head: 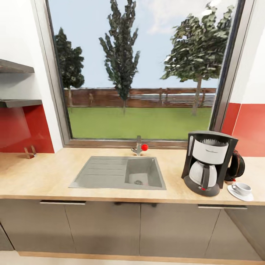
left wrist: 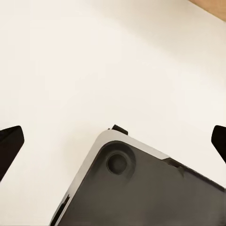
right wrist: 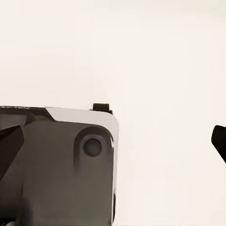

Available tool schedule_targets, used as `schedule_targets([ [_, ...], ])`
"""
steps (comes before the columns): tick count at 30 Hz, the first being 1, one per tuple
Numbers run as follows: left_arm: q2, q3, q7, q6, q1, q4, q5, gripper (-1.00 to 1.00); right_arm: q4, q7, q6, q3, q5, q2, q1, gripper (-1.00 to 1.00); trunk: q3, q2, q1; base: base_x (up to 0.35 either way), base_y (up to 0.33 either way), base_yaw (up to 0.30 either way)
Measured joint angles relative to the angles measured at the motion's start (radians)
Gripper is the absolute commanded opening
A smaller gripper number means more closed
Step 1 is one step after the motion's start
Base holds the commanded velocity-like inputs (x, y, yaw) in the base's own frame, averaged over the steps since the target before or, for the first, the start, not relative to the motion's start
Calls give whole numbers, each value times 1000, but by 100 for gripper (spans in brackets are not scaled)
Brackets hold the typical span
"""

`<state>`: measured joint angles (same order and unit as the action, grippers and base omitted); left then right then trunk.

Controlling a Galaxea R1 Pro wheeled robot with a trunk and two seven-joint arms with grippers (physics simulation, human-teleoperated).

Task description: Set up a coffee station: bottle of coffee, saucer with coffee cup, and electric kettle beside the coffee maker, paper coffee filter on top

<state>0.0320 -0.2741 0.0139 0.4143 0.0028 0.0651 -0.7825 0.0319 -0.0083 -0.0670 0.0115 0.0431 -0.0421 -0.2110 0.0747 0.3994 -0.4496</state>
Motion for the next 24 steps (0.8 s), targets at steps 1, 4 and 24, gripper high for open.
schedule_targets([
  [1,0,0,0,0,0,0,0,100,0,0,-1,0,0,0,0,100,0,0,0,4,337,0],
  [4,0,-1,0,0,0,0,0,100,0,0,-2,0,0,0,0,100,0,0,0,2,338,0],
  [24,0,-1,0,-1,0,0,0,100,0,0,-2,0,0,0,0,100,0,0,0,0,341,0],
])
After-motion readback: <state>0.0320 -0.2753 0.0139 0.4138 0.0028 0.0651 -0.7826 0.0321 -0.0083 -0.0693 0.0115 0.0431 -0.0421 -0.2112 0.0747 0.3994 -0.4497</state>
